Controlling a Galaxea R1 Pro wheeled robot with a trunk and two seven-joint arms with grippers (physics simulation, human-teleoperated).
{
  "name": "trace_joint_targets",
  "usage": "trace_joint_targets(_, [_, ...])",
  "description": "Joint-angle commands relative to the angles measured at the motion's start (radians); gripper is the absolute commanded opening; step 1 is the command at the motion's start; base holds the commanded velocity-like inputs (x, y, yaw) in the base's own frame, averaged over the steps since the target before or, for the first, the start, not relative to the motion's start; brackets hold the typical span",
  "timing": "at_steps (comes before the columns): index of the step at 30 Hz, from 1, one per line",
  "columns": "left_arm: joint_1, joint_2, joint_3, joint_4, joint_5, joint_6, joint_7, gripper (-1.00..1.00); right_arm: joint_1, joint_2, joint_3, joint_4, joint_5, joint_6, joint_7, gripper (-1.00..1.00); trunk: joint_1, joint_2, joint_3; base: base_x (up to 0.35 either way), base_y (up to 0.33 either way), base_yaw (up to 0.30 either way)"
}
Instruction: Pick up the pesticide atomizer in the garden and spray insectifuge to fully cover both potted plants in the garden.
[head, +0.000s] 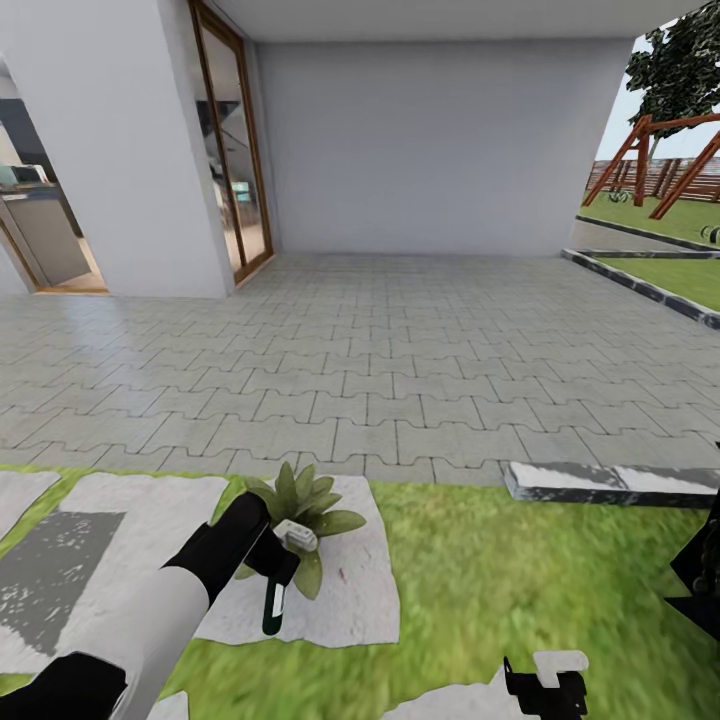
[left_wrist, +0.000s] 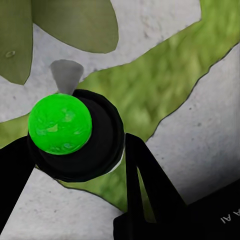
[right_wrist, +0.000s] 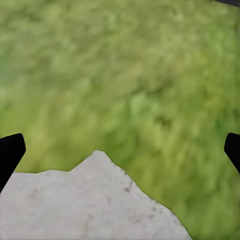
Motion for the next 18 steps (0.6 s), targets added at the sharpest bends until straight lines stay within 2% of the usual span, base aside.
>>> trace_joint_targets(1, [0.0,0.0,-0.001,-0.001,-0.01,0.002,-0.009,-1.0,-0.001,0.0,0.008,0.001,-0.002,-0.002,-0.006,1.0,0.0,0.0,-0.001,0.001,-0.002,0.0])
trace_joint_targets(7, [-0.022,-0.01,0.004,-0.001,-0.008,0.012,-0.012,-1.0,-0.001,0.0,0.008,0.001,-0.003,-0.002,-0.007,1.0,0.0,0.0,-0.001,0.0,0.0,0.0])
trace_joint_targets(12, [-0.096,-0.011,0.002,0.012,-0.003,0.018,-0.014,-1.0,-0.001,0.0,0.009,0.001,-0.003,-0.002,-0.007,1.0,0.0,0.0,-0.001,0.0,0.0,0.0])
trace_joint_targets(18, [-0.1,-0.005,-0.003,0.045,-0.003,0.014,-0.014,-1.0,-0.001,0.001,0.01,0.001,-0.003,-0.002,-0.007,1.0,0.0,0.0,-0.001,0.0,0.0,0.0])
